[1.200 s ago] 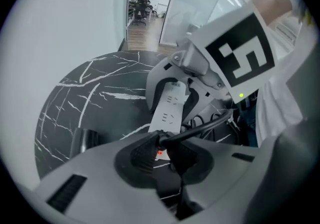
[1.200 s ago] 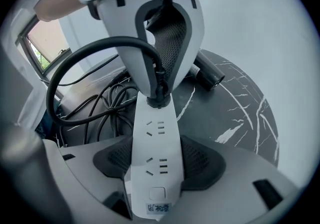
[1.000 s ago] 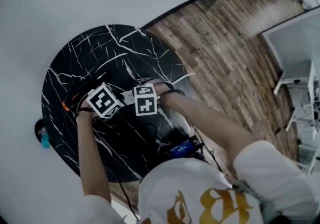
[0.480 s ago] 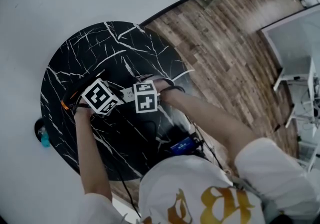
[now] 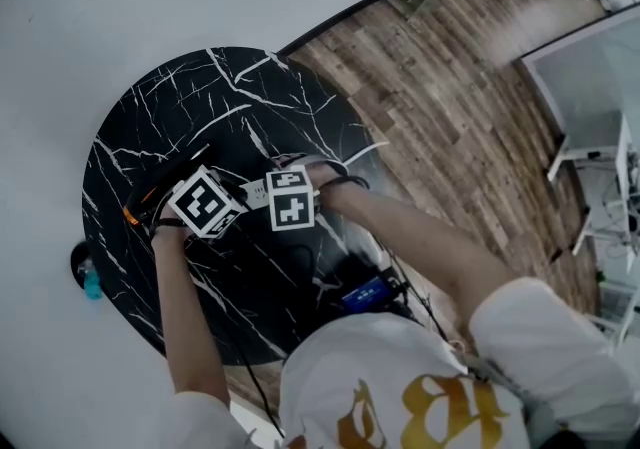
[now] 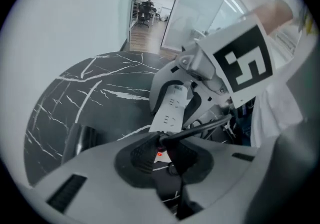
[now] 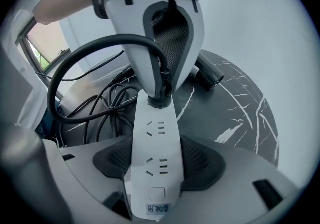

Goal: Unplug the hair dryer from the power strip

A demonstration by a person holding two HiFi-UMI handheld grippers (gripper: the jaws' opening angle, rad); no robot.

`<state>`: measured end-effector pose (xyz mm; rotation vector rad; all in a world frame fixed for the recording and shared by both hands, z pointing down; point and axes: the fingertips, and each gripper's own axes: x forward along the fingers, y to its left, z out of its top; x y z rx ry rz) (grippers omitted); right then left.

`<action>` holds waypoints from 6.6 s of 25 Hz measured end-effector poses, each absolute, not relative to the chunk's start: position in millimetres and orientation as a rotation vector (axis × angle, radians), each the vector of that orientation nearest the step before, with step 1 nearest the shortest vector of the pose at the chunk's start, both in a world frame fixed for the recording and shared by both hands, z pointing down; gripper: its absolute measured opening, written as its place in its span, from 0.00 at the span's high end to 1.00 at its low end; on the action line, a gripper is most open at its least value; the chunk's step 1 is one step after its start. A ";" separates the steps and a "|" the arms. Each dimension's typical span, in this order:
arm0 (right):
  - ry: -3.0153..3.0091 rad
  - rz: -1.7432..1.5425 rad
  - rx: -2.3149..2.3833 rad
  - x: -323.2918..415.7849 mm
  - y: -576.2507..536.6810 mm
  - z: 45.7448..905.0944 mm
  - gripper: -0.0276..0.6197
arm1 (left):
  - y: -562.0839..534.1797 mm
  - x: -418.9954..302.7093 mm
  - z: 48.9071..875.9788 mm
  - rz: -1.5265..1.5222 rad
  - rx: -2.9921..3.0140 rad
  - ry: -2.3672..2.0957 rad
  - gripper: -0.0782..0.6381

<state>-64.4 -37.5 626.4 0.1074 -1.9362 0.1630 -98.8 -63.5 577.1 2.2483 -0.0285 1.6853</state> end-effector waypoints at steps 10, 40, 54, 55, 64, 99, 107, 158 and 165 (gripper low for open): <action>-1.939 0.160 0.106 -64.6 -37.0 626.8 0.54 | -59.6 -100.5 577.8 1.740 2.271 -0.092 0.82; -1.951 0.157 0.108 -64.8 -36.6 628.0 0.54 | -60.4 -94.7 573.5 1.600 2.262 -0.020 0.82; -1.954 0.155 0.104 -65.3 -36.1 627.1 0.54 | -54.0 -98.7 576.2 1.767 2.283 -0.107 0.82; -1.954 0.151 0.102 -65.4 -35.7 627.0 0.54 | -55.5 -100.8 576.4 1.793 2.285 -0.123 0.82; -1.954 0.169 0.117 -64.1 -36.3 627.6 0.54 | -59.0 -94.7 573.7 1.680 2.267 -0.032 0.82; -1.995 0.102 0.227 -59.5 -38.0 626.7 0.54 | -29.9 -130.8 570.1 1.473 2.363 -0.335 0.82; -2.049 0.090 0.303 -62.3 -40.1 619.8 0.54 | -19.9 -137.8 578.3 1.486 2.316 -0.340 0.82; -2.233 0.304 0.719 -29.9 -26.8 545.8 0.54 | -3.2 -168.4 570.5 1.323 2.256 -0.573 0.64; -2.271 0.402 0.880 -17.2 -29.5 521.6 0.54 | -11.4 -173.9 537.0 1.123 2.308 -0.748 0.64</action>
